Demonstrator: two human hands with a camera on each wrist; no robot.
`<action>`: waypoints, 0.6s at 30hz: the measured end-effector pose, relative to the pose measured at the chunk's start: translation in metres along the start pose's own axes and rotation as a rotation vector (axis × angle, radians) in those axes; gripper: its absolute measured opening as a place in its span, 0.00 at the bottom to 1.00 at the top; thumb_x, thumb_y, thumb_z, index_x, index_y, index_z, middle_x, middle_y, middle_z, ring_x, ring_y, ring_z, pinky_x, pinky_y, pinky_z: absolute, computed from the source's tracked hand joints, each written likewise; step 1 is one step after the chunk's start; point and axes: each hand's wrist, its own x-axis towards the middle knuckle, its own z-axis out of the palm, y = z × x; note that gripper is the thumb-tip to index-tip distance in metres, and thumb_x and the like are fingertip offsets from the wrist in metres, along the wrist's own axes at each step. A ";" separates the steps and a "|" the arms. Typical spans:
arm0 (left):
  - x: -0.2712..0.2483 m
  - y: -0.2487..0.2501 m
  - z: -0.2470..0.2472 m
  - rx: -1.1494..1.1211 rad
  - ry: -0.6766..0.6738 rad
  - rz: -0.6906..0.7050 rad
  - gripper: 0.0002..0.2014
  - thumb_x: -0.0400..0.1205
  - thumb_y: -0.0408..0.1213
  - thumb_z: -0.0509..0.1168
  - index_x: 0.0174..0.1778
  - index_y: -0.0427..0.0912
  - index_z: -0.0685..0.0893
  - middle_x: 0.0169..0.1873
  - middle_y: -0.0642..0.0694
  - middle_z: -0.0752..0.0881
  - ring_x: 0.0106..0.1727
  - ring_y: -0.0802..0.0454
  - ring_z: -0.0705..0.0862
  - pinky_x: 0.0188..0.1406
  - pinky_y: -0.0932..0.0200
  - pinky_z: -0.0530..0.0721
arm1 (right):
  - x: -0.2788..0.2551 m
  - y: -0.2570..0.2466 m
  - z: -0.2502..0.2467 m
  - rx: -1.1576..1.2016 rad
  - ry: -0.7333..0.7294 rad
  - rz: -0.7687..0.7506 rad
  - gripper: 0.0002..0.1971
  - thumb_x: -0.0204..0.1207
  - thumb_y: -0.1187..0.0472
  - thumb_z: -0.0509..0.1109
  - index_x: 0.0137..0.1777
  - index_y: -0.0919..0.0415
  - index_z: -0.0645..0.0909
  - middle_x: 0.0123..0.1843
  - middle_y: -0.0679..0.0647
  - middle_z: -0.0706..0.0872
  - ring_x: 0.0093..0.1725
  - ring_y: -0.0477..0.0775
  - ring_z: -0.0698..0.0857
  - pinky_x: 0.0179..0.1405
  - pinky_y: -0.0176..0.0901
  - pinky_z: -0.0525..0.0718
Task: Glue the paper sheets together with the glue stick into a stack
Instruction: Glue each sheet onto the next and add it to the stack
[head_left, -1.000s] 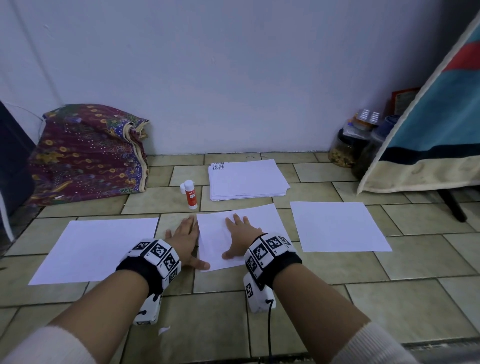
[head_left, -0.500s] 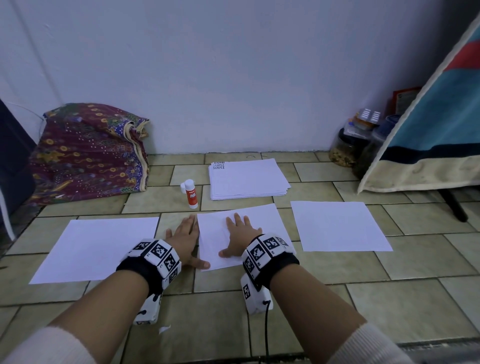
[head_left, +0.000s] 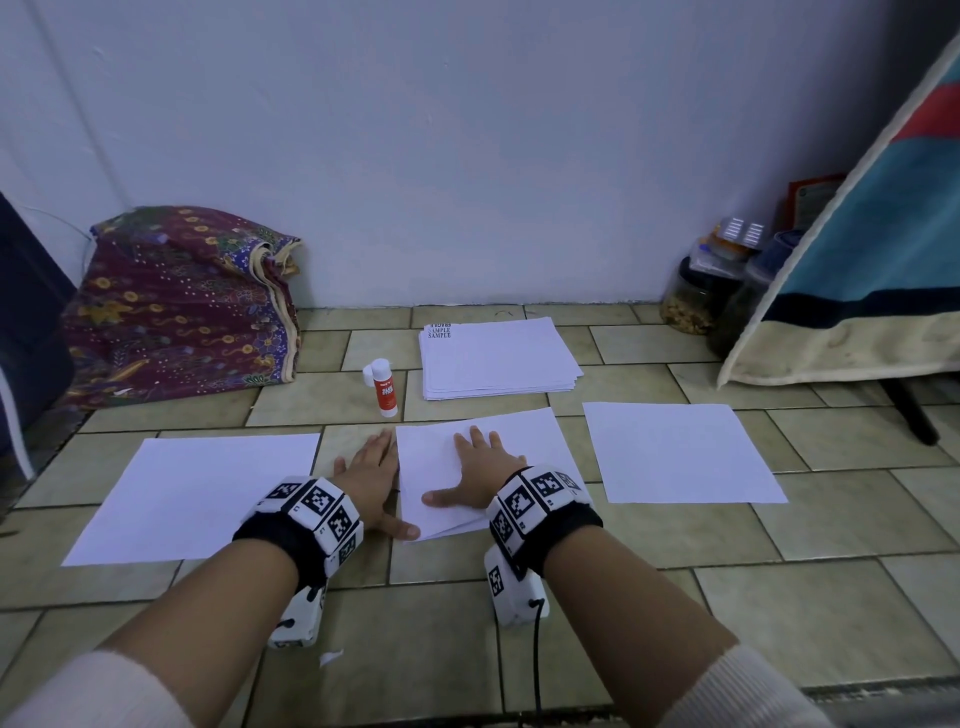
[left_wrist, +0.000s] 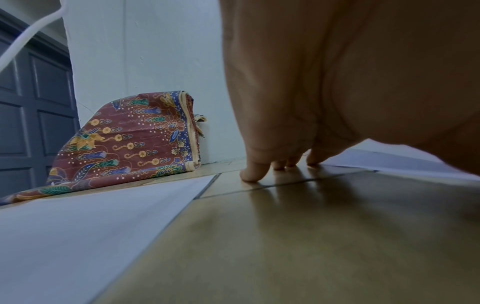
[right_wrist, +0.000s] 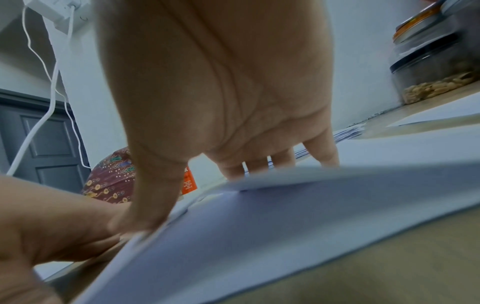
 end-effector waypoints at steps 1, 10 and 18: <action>0.001 -0.003 0.000 -0.027 0.010 0.009 0.63 0.71 0.57 0.75 0.83 0.40 0.31 0.83 0.45 0.32 0.84 0.46 0.34 0.81 0.36 0.44 | 0.000 -0.001 -0.001 0.015 0.006 0.007 0.50 0.75 0.32 0.63 0.85 0.57 0.42 0.87 0.53 0.40 0.85 0.59 0.42 0.79 0.72 0.51; -0.002 -0.010 -0.009 -0.297 0.146 0.032 0.54 0.73 0.54 0.75 0.83 0.42 0.46 0.83 0.44 0.57 0.81 0.45 0.61 0.79 0.51 0.64 | 0.001 -0.005 0.003 0.043 0.062 0.019 0.33 0.81 0.45 0.64 0.82 0.50 0.56 0.85 0.51 0.50 0.85 0.59 0.47 0.78 0.72 0.56; 0.002 0.009 -0.006 0.101 0.072 -0.013 0.57 0.74 0.65 0.67 0.84 0.42 0.37 0.84 0.50 0.36 0.84 0.43 0.45 0.79 0.36 0.61 | 0.001 -0.010 0.001 -0.043 0.066 0.058 0.35 0.78 0.50 0.70 0.81 0.50 0.56 0.82 0.52 0.56 0.81 0.59 0.56 0.71 0.69 0.70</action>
